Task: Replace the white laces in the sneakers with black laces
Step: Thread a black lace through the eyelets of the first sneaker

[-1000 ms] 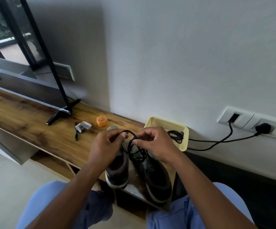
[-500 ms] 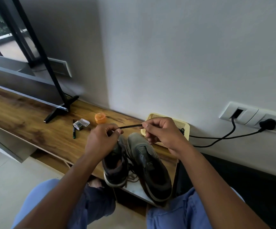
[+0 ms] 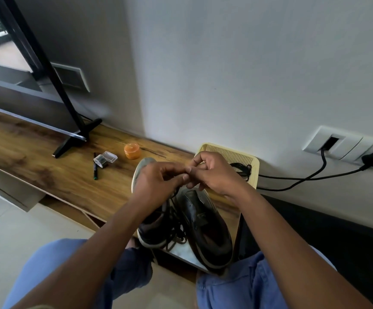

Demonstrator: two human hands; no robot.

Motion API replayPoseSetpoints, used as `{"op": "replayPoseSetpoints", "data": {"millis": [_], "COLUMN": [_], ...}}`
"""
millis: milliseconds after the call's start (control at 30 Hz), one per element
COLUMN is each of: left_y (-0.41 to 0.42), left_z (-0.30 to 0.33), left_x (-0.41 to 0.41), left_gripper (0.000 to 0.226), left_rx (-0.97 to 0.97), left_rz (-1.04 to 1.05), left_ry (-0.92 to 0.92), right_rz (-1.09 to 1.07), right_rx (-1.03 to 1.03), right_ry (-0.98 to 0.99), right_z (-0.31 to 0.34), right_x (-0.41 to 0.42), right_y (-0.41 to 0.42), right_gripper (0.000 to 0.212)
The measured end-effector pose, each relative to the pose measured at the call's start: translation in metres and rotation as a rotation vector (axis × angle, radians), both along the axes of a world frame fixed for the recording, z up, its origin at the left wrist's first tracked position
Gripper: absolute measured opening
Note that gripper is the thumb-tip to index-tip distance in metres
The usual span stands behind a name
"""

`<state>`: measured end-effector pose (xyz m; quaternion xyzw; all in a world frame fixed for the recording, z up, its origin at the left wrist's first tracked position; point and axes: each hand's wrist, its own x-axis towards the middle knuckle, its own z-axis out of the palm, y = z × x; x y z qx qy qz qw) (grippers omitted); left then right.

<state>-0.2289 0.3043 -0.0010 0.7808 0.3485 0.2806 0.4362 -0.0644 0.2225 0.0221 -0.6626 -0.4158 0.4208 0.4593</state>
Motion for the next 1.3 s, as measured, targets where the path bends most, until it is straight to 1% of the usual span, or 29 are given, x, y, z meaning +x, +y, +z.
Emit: {"op": "replayPoseSetpoints", "data": {"millis": [67,133,200,233,267,333,367,400,433,500,567,667,800,900,967,1167,1300], "left_y": [-0.001,0.0,0.001,0.002,0.002,0.0,0.0,0.0,0.0,-0.002,-0.002,-0.001,0.002,0.003,0.003,0.004,-0.001], "left_z": [0.0,-0.001,-0.002,-0.003,-0.004,-0.007,-0.009,-0.013,-0.016,-0.022,-0.027,-0.035,-0.048,-0.055,-0.058,-0.059,-0.057], "left_x": [0.006,0.012,0.016,0.018,0.02,0.021,0.023,0.024,0.025,0.027,0.031,0.035,0.036,0.035,0.036,0.041,0.045], "left_gripper": [0.015,0.011,0.009,0.009,0.009,0.009,0.009,0.009,0.009,0.009,0.007,0.005,0.009,0.015,0.017,0.018,0.02], "left_rx": [-0.019,-0.012,0.053,0.093,0.132,0.211,0.246,0.273,0.288,0.311,0.337,0.341,0.411,0.463,0.484,0.455,0.449], "left_rz": [0.01,-0.002,-0.003,-0.003,-0.007,-0.012,-0.018,-0.026,-0.036,-0.047,-0.043,-0.043,-0.072,-0.063,-0.051,-0.008,0.041], "left_ry": [-0.013,-0.002,0.056,0.104,0.159,0.276,0.31,0.326,0.335,0.347,0.361,0.39,0.488,0.534,0.548,0.563,0.587], "right_rz": [-0.012,-0.029,-0.07,-0.082,-0.066,0.058,0.121,0.158,0.168,0.148,0.095,-0.003,-0.101,-0.139,-0.15,-0.206,-0.249], "right_rx": [-0.014,-0.039,-0.104,-0.145,-0.187,-0.31,-0.386,-0.446,-0.481,-0.485,-0.454,-0.412,-0.355,-0.325,-0.327,-0.36,-0.354], "right_ry": [-0.006,0.014,0.012,-0.048,-0.195,-0.601,-0.753,-0.836,-0.862,-0.89,-0.911,-0.922,-0.891,-0.819,-0.765,-0.582,-0.524], "right_z": [-0.001,-0.002,-0.005,-0.009,-0.014,-0.024,-0.029,-0.033,-0.037,-0.046,-0.054,-0.063,-0.075,-0.079,-0.078,-0.082,-0.087], "right_x": [0.004,0.009,0.014,0.016,0.019,0.023,0.021,0.017,0.013,0.003,-0.003,-0.007,-0.01,-0.004,0.0,0.016,0.016], "right_y": [-0.001,-0.002,-0.004,-0.006,-0.008,-0.012,-0.014,-0.016,-0.016,-0.015,-0.011,-0.006,-0.004,-0.004,-0.004,-0.003,-0.002], "right_gripper": [0.009,0.014,0.018,0.017,0.015,0.016,0.022,0.031,0.037,0.036,0.03,0.027,0.016,0.012,0.014,0.012,0.01]}}
